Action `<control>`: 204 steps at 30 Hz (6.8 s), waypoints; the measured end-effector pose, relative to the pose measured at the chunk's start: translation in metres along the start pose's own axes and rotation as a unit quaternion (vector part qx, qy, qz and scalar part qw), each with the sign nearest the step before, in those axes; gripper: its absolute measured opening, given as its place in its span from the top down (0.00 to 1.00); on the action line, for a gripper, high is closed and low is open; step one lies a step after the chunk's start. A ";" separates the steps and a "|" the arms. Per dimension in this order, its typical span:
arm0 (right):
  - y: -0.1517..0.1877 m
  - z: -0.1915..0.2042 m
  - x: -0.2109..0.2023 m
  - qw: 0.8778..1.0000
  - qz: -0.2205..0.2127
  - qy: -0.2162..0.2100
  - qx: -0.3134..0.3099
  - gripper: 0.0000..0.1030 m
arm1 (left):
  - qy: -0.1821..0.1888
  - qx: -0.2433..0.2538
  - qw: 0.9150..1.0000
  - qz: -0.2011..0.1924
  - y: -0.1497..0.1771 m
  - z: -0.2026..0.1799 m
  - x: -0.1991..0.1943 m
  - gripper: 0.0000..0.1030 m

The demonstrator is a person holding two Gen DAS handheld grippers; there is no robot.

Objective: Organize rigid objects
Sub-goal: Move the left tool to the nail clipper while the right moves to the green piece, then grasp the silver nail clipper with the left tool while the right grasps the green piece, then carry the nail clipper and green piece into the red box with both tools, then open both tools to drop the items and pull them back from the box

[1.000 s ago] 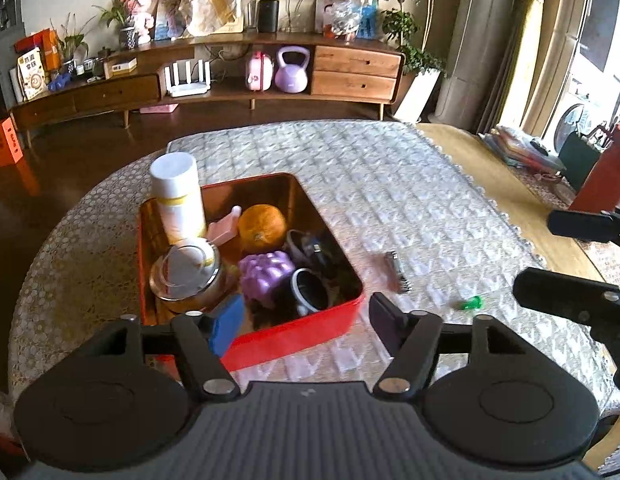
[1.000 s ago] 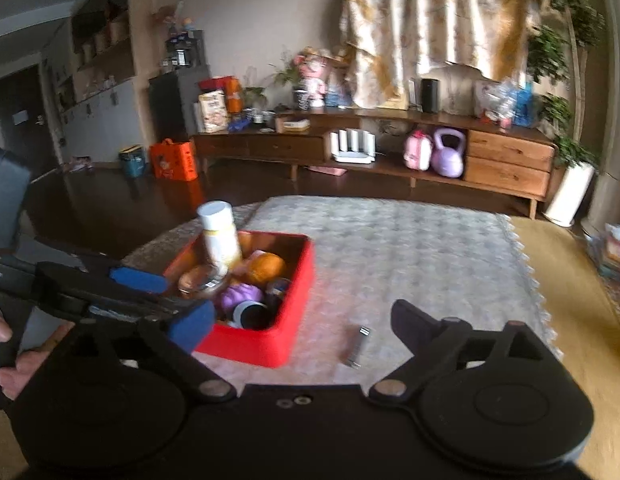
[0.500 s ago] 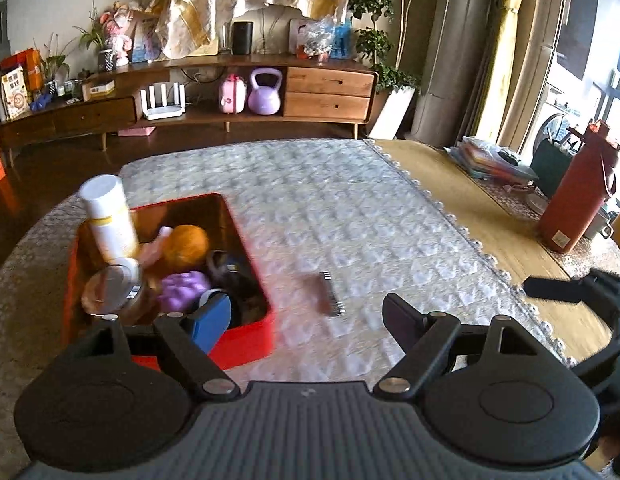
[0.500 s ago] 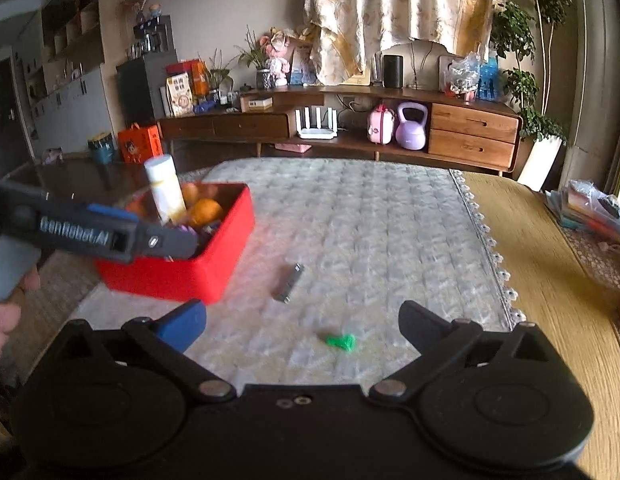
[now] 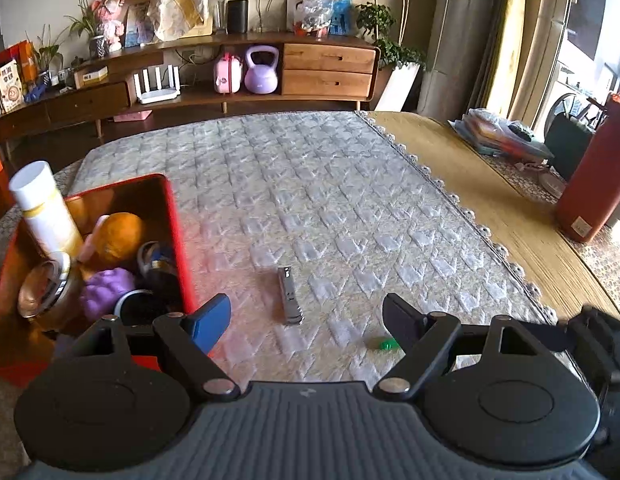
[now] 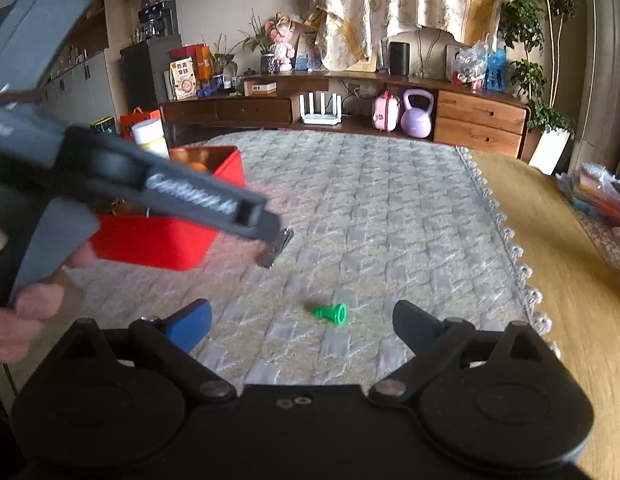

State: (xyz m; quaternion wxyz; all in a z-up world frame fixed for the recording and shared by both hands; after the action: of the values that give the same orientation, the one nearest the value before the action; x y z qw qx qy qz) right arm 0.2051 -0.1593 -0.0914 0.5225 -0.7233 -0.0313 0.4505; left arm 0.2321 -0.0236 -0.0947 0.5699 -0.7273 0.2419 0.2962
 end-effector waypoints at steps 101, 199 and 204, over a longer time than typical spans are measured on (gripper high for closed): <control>0.013 -0.026 -0.011 0.998 -0.029 0.024 0.054 0.96 | -0.053 0.017 0.998 0.034 0.000 0.003 0.059 0.71; -0.113 0.118 0.068 0.996 0.019 -0.086 -0.027 0.54 | -0.051 -0.049 0.997 0.022 -0.003 0.191 -0.022 0.50; -0.118 0.119 0.049 0.996 -0.002 -0.090 -0.026 0.42 | -0.054 -0.048 0.997 -0.006 -0.007 0.187 -0.042 0.33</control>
State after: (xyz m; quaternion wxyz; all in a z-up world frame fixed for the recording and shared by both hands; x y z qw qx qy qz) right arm 0.2033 0.0058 -0.0347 0.4997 -0.6931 -0.0909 0.5116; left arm 0.1780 0.1605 -0.0928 0.5482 -0.7385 0.1919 0.3424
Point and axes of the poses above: each gripper's, at about its wrist camera, not at the fingertips, and x roughly the way its jaws point, z to its left, y to its underside, the point moved 3 cm from there along x, roughly the way its jaws point, and after that the axes turned 9 degrees about -x, right-handed, at the moved point
